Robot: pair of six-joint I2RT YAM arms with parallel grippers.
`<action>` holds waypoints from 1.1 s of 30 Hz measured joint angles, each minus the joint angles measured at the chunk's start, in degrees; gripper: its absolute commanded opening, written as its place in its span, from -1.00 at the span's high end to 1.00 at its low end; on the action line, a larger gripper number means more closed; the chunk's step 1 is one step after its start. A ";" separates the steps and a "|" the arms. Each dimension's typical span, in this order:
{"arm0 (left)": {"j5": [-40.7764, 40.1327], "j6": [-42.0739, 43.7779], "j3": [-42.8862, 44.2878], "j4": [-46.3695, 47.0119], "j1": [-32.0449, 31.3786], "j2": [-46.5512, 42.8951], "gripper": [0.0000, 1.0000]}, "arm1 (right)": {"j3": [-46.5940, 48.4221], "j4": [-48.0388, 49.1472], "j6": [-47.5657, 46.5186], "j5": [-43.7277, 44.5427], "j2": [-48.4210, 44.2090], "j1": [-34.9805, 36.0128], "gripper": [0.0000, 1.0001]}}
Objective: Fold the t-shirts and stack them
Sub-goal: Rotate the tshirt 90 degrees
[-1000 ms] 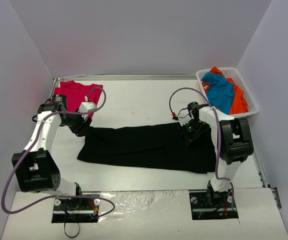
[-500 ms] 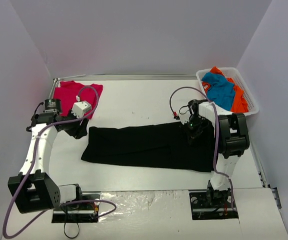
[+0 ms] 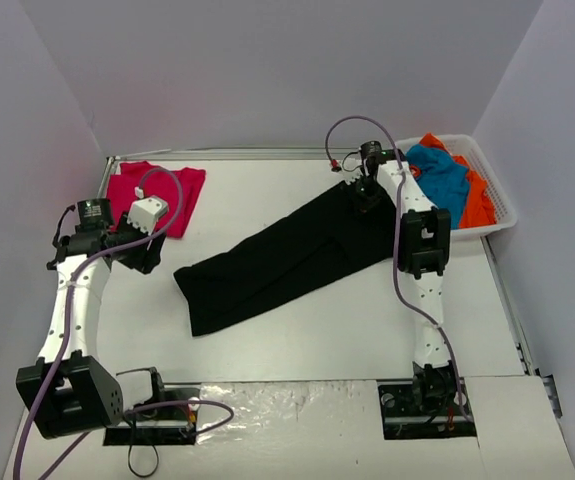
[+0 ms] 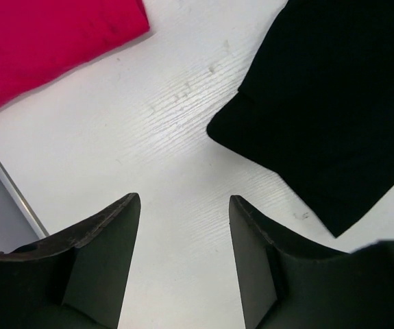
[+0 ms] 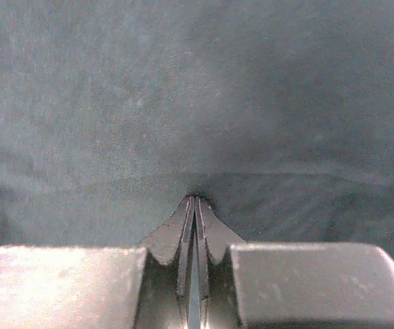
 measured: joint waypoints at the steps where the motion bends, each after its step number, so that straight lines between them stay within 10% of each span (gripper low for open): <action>1: -0.61 -0.37 -0.31 0.35 0.17 0.28 -0.07 | 3.85 0.98 -0.24 -0.11 2.08 0.28 1.00; 21: -5.11 -4.04 -0.83 1.95 0.35 6.29 -0.06 | 13.22 37.86 -4.39 3.96 10.25 16.20 1.00; 33: -2.25 -5.51 -3.48 4.61 0.39 3.08 -0.07 | -13.60 26.91 -1.49 0.63 -20.70 19.50 1.00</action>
